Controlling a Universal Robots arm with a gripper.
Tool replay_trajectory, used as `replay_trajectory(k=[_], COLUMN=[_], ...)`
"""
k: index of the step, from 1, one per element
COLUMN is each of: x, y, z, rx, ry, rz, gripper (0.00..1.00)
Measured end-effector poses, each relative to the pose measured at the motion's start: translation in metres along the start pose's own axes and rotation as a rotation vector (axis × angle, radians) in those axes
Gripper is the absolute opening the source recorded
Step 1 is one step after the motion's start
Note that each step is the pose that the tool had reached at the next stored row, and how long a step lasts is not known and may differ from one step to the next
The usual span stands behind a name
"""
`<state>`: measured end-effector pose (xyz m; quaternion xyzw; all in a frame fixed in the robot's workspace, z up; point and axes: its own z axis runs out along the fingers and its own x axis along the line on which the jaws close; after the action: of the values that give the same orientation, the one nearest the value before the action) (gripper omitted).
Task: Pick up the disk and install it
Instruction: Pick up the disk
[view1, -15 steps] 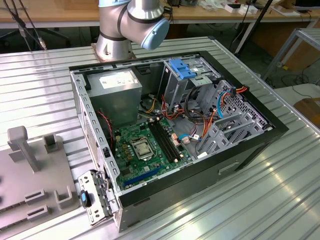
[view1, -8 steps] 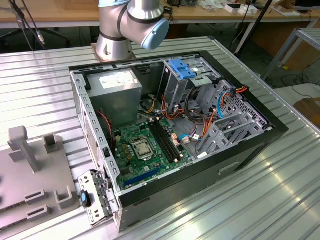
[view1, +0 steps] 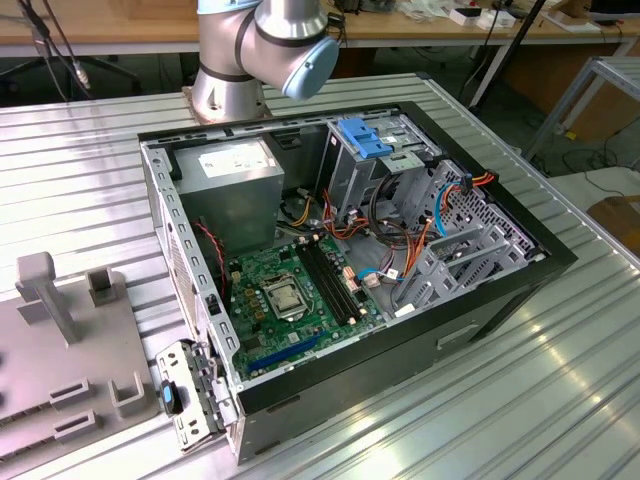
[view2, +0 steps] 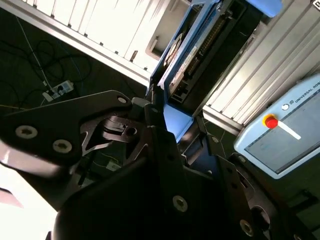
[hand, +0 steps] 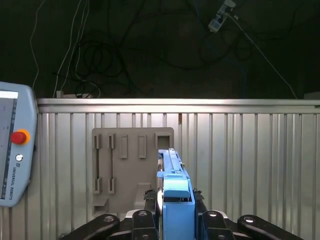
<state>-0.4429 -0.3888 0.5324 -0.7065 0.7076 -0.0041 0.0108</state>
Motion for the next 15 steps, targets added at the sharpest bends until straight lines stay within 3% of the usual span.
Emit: replay_trajectory(k=[4,5,15], x=[0.0000,0.0000,-0.0001], y=[-0.0221,-0.0306,-0.0753], z=[0.0010,0.0013,0.0034], rx=[0.0002,0.0003,0.0005], ry=[0.0000,0.0000,0.0000], rz=[0.000,0.000,0.000], gripper=[0.37,0.37,0.37])
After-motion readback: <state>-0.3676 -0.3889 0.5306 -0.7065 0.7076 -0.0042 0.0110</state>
